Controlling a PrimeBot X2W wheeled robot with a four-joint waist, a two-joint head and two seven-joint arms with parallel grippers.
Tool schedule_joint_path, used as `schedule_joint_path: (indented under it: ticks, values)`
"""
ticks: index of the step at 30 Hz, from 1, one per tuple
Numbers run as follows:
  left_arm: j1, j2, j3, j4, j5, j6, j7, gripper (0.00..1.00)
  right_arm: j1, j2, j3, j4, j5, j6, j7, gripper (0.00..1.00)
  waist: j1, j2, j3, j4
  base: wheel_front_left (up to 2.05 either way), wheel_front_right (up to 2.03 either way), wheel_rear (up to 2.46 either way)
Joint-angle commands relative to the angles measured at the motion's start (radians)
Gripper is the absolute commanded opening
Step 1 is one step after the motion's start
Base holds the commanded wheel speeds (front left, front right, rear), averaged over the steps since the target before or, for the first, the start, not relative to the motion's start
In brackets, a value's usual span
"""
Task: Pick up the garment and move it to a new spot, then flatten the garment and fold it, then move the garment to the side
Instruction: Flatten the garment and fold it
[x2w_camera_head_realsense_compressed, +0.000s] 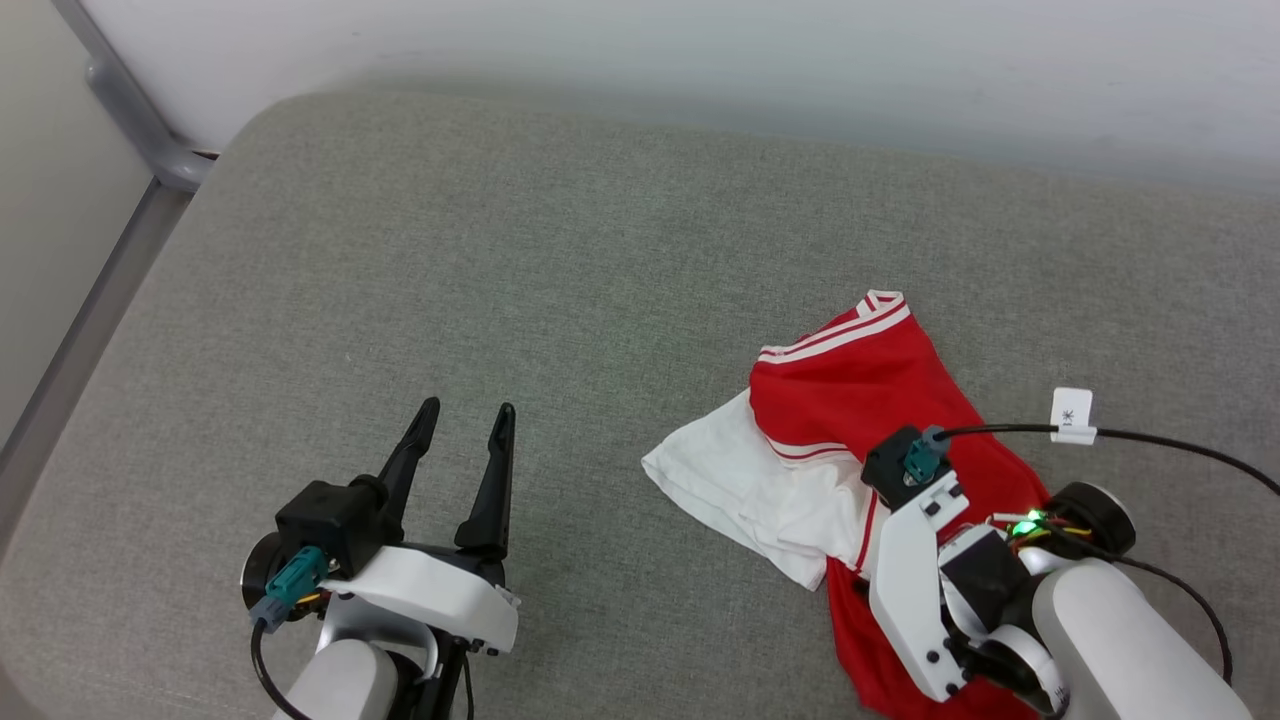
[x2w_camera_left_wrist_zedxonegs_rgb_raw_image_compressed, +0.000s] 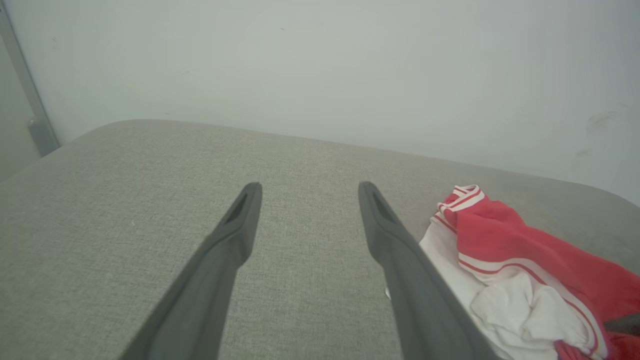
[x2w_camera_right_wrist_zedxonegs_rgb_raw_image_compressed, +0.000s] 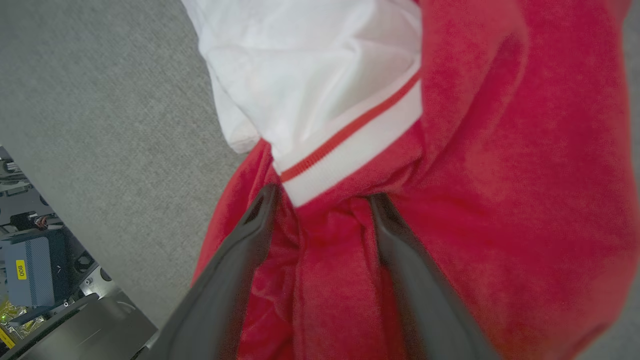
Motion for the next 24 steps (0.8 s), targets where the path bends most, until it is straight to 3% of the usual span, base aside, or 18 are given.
schedule_joint_path:
  ticks: [1, 6, 11, 16, 23, 24]
  values:
    - [-0.004, -0.007, 0.009, 0.003, 0.009, -0.005, -0.007, 1.0, -0.024, 0.005, 0.004, 0.006, 0.006, -0.001, -0.005, 0.0, -0.0001, 0.0, -0.003, -0.002, 0.0, 0.0, 0.0]
    - [0.009, -0.019, 0.024, 0.011, 0.021, -0.011, -0.006, 1.0, -0.055, 0.015, -0.014, 0.004, 0.006, -0.001, -0.07, 0.0, -0.0001, 0.0, -0.024, -0.012, 0.0, 0.0, 0.0]
    - [0.026, -0.024, 0.04, 0.013, 0.033, -0.013, -0.005, 1.0, -0.063, 0.036, -0.113, -0.005, -0.016, -0.001, -0.153, 0.0, -0.0001, 0.0, -0.052, -0.034, 0.0, 0.0, 0.0]
    - [0.044, -0.023, 0.046, 0.012, 0.041, -0.014, -0.005, 1.0, -0.009, 0.083, -0.314, -0.005, -0.041, -0.001, -0.218, 0.0, -0.0001, 0.0, -0.073, -0.069, 0.0, 0.0, 0.0]
    - [0.061, -0.016, 0.046, 0.012, 0.042, -0.01, -0.005, 1.0, 0.139, 0.197, -0.681, -0.017, -0.068, -0.001, -0.288, 0.0, -0.0001, 0.0, -0.093, -0.114, 0.0, 0.0, 0.0]
    - [0.061, -0.016, 0.046, 0.012, 0.042, -0.01, -0.005, 1.0, 0.139, 0.197, -0.681, -0.017, -0.068, -0.001, -0.288, 0.0, -0.0001, 0.0, -0.093, -0.114, 0.0, 0.0, 0.0]
